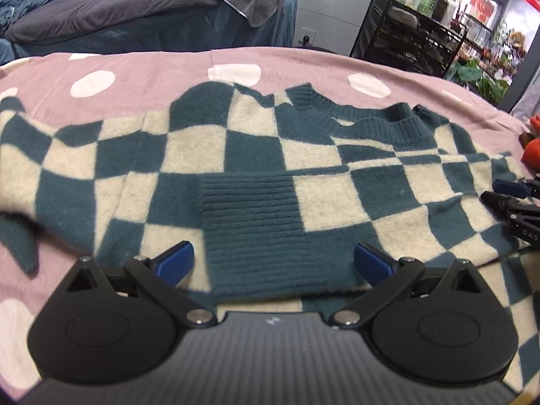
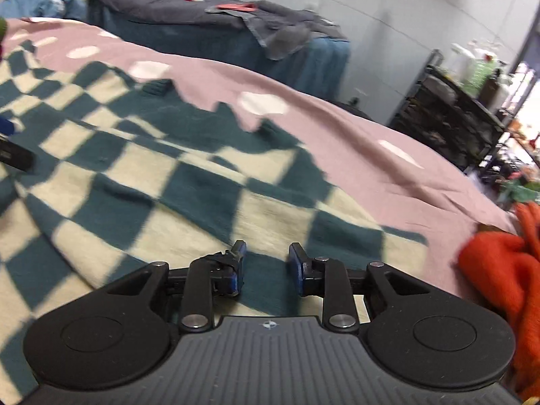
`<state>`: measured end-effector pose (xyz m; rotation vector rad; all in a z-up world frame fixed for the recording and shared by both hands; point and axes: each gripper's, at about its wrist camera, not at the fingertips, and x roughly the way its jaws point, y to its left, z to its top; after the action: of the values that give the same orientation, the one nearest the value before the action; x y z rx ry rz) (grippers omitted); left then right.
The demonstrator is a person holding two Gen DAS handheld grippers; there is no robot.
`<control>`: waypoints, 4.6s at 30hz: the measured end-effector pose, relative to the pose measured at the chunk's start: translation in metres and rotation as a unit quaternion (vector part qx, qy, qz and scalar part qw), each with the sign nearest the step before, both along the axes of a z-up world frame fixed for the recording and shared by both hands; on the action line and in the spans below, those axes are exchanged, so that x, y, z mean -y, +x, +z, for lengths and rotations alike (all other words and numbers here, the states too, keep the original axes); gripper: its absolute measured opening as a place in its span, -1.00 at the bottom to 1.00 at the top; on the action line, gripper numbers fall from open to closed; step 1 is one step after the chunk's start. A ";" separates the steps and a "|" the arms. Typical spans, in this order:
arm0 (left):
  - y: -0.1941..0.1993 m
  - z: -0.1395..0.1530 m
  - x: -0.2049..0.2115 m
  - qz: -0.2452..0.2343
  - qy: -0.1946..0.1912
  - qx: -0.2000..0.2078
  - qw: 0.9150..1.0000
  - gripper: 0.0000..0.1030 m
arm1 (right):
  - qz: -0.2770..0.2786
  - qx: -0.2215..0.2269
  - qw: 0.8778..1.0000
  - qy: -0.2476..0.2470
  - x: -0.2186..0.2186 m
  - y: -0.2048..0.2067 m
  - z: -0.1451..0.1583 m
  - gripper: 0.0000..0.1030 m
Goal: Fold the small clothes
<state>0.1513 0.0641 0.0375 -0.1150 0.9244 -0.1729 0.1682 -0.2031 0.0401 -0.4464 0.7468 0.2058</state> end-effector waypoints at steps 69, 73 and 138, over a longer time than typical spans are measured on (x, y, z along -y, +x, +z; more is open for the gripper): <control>-0.058 0.030 0.090 -0.072 -0.046 0.089 0.992 -0.39 | -0.088 -0.023 0.968 0.234 0.011 -0.174 0.015 0.70; -0.083 0.028 0.079 -0.071 -0.035 0.104 0.991 0.62 | -0.081 -0.018 0.969 0.232 0.009 -0.168 0.016 0.70; -0.130 -0.003 -0.018 0.083 0.034 0.043 0.995 0.99 | 0.210 0.069 0.969 -0.111 -0.033 -0.100 0.011 -0.09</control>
<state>0.0212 0.0824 0.0345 -0.1192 0.8304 0.0073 0.0683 -0.1700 0.0512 -0.8234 0.5335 0.4858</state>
